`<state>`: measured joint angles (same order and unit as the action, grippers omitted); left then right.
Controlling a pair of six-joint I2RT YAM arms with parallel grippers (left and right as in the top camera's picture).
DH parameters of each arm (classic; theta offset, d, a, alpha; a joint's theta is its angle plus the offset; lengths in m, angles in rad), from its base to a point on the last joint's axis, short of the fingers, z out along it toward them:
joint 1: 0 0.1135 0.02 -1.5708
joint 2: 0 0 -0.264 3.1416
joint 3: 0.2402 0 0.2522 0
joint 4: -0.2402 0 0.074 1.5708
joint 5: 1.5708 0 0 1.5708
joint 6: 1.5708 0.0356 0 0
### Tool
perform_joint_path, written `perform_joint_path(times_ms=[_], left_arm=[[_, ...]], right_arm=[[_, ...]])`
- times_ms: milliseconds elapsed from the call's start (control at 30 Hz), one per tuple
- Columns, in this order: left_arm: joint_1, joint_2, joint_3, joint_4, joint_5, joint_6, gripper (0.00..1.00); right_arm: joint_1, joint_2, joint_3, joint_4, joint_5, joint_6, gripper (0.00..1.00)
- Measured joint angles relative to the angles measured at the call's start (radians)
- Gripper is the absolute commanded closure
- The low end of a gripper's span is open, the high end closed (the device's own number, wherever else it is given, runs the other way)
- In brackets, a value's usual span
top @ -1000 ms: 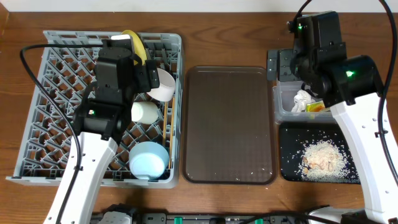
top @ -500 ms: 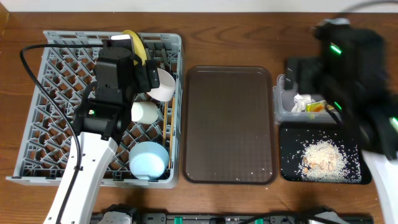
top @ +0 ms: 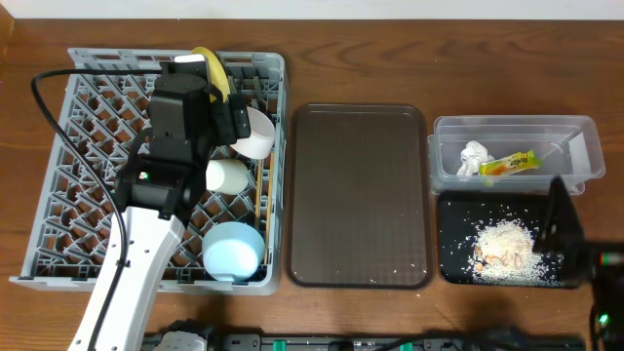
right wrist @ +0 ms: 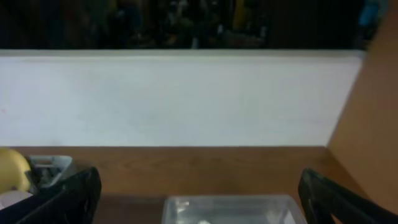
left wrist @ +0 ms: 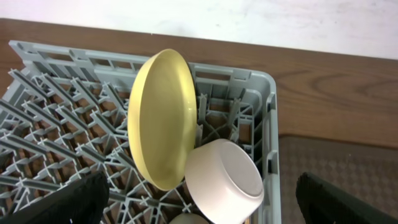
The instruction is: Sort waste into correct bins and load items into the dishwasher
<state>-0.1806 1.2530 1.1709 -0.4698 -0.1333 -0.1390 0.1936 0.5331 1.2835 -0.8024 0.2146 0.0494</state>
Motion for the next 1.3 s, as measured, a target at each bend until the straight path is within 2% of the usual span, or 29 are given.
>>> perform_joint_path(times_ms=[200, 300, 400, 467, 800, 1033, 1300], left_arm=[[0.000, 0.000, 0.000, 0.000, 0.000, 0.000, 0.03], [0.000, 0.000, 0.000, -0.001, 0.000, 0.000, 0.03], [0.000, 0.000, 0.000, 0.000, 0.000, 0.000, 0.03], [0.000, 0.000, 0.000, 0.000, 0.000, 0.000, 0.03], [0.000, 0.000, 0.000, 0.000, 0.000, 0.000, 0.03], [0.000, 0.000, 0.000, 0.000, 0.000, 0.000, 0.02], [0.000, 0.000, 0.000, -0.001, 0.000, 0.000, 0.03]], right_arm=[[-0.092, -0.354, -0.497, 0.393, -0.100, 0.009, 0.01], [-0.124, -0.484, -0.747, 0.664, -0.181, 0.011, 0.01], [-0.126, -0.516, -0.918, 0.864, -0.246, 0.018, 0.01], [-0.126, -0.516, -1.003, 0.922, -0.272, 0.035, 0.01], [-0.126, -0.518, -1.262, 0.948, -0.301, 0.062, 0.01], [-0.126, -0.520, -1.277, 0.735, -0.277, 0.060, 0.01], [-0.126, -0.521, -1.277, 0.735, -0.259, 0.044, 0.01]])
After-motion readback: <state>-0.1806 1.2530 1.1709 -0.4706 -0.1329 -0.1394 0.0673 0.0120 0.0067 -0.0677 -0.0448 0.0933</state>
